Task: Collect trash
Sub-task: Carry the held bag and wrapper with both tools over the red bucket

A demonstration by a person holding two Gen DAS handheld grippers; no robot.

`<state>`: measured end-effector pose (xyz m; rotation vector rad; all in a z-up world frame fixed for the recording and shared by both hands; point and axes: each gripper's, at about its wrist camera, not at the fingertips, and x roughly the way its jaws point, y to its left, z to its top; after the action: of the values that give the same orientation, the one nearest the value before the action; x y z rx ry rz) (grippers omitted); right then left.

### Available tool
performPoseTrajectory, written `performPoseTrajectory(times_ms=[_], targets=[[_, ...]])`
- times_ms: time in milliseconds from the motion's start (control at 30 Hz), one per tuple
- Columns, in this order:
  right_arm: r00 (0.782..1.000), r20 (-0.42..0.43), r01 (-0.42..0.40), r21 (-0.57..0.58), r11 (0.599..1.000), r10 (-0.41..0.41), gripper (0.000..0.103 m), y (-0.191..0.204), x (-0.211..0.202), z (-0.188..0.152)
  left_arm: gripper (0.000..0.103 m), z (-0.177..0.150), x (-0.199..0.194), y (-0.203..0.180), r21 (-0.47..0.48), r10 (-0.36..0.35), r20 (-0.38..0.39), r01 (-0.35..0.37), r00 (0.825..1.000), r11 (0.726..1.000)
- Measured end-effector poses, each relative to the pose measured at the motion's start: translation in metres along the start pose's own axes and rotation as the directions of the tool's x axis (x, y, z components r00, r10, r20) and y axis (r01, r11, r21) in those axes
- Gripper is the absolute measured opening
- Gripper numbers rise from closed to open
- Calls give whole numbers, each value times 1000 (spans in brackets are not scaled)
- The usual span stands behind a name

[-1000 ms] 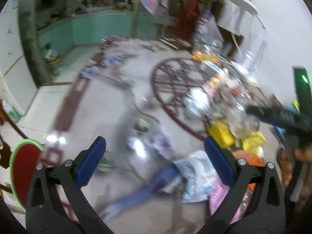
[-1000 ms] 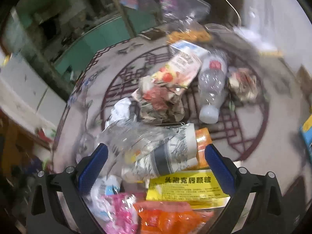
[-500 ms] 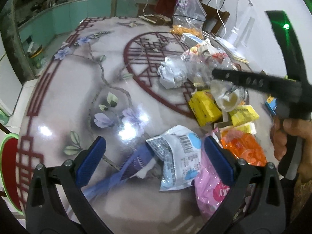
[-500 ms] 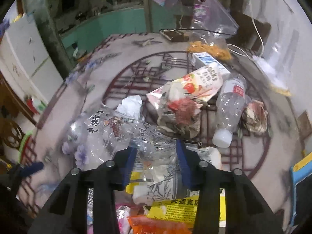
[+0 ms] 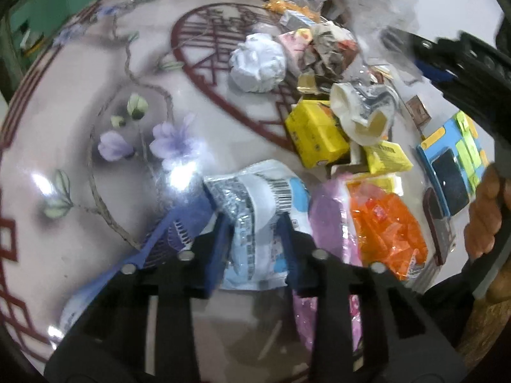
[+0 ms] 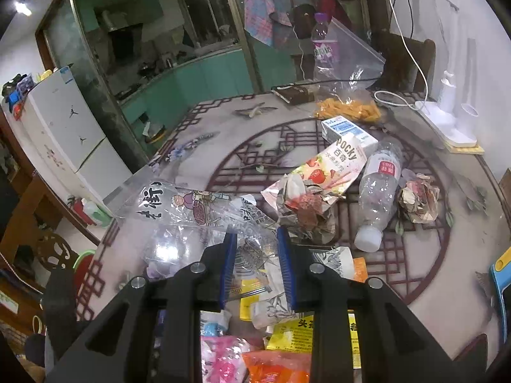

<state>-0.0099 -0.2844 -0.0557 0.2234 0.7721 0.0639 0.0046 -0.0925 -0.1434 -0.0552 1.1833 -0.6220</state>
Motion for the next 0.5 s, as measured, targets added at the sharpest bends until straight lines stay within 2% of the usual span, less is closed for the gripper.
performPoseTrajectory(times_ms=[133, 267, 400, 500], targets=[[1000, 23, -17, -21, 1000, 17, 25, 7, -4, -3, 21, 4, -19, 8, -29, -15, 63, 17, 998, 999], [999, 51, -16, -76, 997, 19, 25, 21, -14, -5, 20, 9, -44, 12, -10, 32, 152, -31, 988, 999], [995, 98, 19, -148, 989, -5, 25, 36, -22, -7, 20, 12, -72, 24, -6, 91, 237, -92, 967, 996], [993, 117, 41, -172, 984, -21, 25, 42, -24, -7, 20, 12, -100, 39, -18, 138, 308, -139, 941, 990]])
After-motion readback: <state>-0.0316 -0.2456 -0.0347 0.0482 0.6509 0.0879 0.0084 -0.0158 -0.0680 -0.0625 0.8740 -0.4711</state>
